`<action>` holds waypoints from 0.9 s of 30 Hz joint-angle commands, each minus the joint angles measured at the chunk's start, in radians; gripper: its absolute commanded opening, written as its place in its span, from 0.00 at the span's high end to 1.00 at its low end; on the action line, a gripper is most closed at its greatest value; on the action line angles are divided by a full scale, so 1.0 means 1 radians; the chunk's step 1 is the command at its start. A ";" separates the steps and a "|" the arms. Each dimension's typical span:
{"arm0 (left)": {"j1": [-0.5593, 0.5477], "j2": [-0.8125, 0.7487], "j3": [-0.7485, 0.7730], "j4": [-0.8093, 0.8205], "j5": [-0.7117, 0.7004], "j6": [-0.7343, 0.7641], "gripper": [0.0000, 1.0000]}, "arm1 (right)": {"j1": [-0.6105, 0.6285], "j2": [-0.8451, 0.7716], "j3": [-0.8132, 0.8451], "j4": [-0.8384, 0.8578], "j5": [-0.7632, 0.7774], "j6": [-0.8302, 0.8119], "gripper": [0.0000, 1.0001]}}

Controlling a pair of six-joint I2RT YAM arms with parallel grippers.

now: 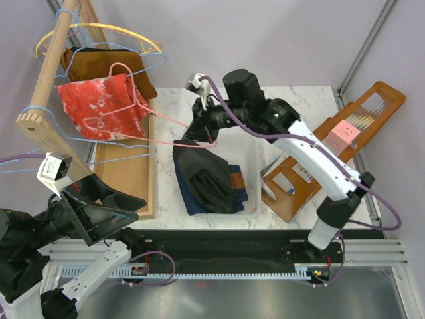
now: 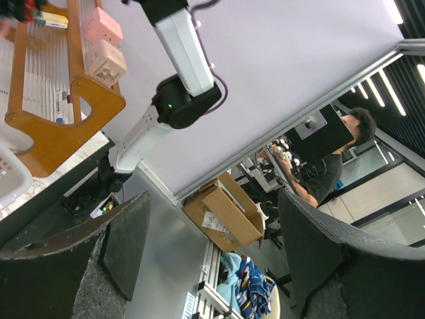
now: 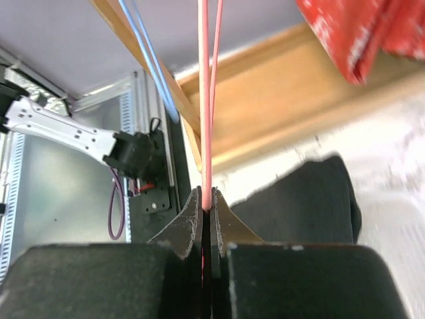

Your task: Remove the trousers from the hanger

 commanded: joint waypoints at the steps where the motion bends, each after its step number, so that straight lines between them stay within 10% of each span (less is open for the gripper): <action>1: 0.001 0.004 0.003 -0.019 0.000 0.028 0.16 | -0.022 0.152 0.173 0.128 -0.275 -0.059 1.00; 13: 0.001 -0.051 -0.022 -0.018 -0.051 -0.019 0.16 | -0.027 0.389 0.390 0.637 -0.450 0.295 1.00; 27: 0.001 -0.048 -0.037 -0.016 -0.073 -0.027 0.16 | 0.062 0.434 0.434 0.526 -0.185 0.176 1.00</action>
